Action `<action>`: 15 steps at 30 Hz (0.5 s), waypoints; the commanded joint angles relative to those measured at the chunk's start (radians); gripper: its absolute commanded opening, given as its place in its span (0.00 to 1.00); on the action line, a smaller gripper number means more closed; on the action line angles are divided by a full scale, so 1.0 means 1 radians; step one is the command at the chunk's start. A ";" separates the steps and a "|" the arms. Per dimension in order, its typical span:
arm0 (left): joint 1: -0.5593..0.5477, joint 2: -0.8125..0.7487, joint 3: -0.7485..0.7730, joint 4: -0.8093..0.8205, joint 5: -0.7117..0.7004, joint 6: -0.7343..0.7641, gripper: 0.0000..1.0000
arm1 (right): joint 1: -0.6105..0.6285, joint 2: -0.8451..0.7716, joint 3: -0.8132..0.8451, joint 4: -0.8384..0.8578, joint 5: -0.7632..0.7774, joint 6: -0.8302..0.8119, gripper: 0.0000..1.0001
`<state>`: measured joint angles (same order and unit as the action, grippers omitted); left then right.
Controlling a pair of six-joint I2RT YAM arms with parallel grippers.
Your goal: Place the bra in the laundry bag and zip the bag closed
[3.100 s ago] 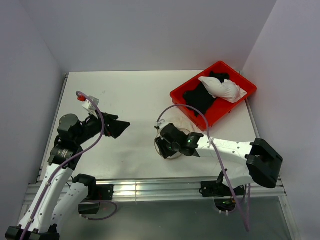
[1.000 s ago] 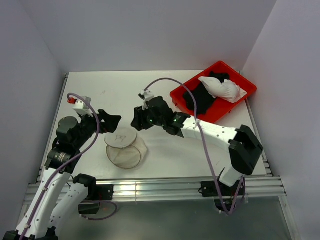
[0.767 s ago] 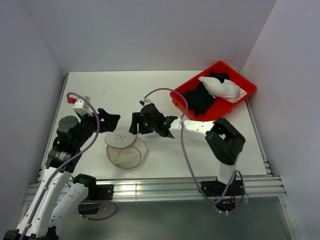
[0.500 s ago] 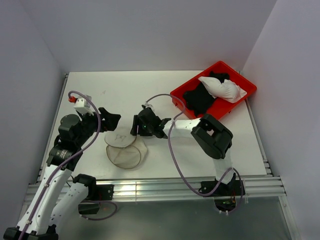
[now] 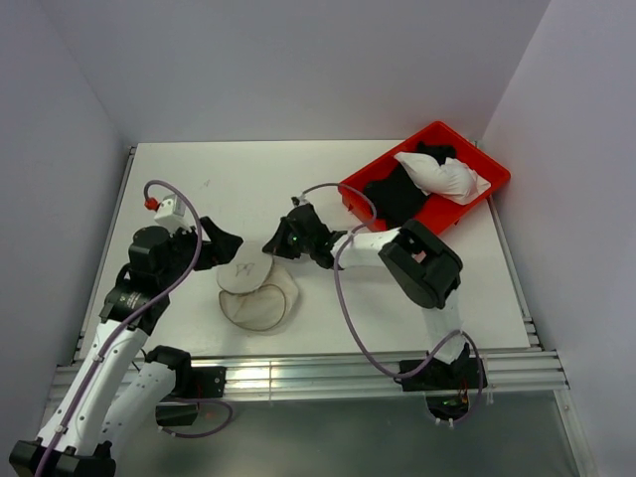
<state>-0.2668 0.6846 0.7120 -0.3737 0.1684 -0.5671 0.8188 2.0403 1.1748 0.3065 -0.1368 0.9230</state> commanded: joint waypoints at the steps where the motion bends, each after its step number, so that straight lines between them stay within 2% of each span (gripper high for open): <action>1: 0.006 -0.013 -0.043 -0.004 0.019 -0.065 0.85 | -0.009 -0.214 -0.058 0.115 0.116 -0.048 0.00; 3: 0.006 -0.008 -0.061 0.005 0.035 -0.092 0.74 | -0.009 -0.329 -0.116 0.097 0.237 -0.134 0.00; 4: 0.006 -0.005 -0.071 0.012 0.042 -0.100 0.74 | -0.009 -0.363 -0.116 0.088 0.238 -0.135 0.00; 7: 0.006 -0.010 -0.107 0.030 0.065 -0.143 0.65 | -0.018 -0.443 -0.135 0.047 0.354 -0.205 0.00; 12: 0.005 0.007 -0.181 0.061 0.085 -0.221 0.63 | -0.024 -0.489 -0.150 0.036 0.405 -0.199 0.00; 15: 0.000 0.039 -0.299 0.157 0.135 -0.287 0.63 | -0.023 -0.503 -0.150 0.042 0.414 -0.190 0.00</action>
<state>-0.2668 0.6968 0.4873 -0.3172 0.2440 -0.7654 0.8013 1.5452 1.0409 0.3496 0.2089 0.7498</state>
